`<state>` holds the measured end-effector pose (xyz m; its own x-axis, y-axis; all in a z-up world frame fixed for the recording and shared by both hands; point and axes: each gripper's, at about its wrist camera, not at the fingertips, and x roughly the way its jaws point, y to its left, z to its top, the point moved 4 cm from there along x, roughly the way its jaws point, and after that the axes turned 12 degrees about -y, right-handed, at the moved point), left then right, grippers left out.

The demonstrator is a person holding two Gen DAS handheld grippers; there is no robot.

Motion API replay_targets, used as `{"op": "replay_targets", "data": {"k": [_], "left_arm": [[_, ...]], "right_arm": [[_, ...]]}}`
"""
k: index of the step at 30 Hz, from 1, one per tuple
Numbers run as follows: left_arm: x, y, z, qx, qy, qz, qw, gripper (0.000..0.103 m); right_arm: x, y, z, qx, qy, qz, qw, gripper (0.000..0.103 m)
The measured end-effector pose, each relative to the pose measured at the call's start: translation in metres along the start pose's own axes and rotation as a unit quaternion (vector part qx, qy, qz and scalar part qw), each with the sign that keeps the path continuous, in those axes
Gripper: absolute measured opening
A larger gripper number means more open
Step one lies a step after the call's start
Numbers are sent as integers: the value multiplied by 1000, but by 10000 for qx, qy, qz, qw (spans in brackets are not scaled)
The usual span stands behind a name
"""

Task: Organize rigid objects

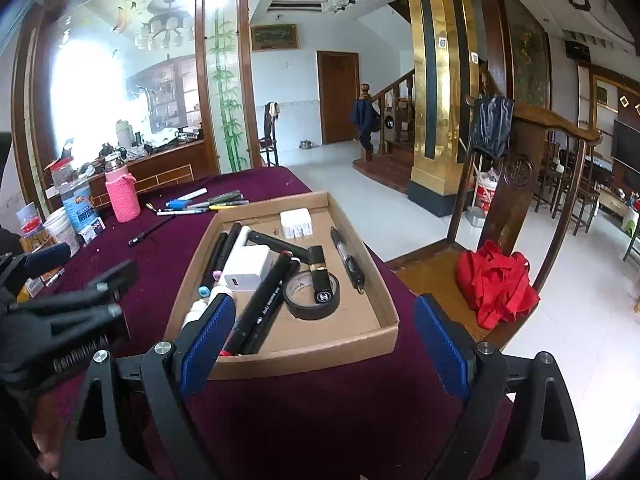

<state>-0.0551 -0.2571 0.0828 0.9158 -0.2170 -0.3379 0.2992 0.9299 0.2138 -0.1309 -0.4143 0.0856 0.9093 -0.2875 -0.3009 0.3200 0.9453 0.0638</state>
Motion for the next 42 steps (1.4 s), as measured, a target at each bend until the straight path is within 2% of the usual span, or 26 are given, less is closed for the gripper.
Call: {"op": "replay_targets", "data": {"k": [6,14,42], "left_arm": [[-8,1,-4,-15,-4,-113,9999,86],[-10,8,-7,-141,-34,-69,9999,86],[-8,14,-11,-69,-35,279,9996,86]], "right_arm": [[-3,4,1,-18,-31,-14,10000,87],[-6,14,0,-134,-2,-32,9999,87],[-3,17,-8,-111,103,12,9999,87]]}}
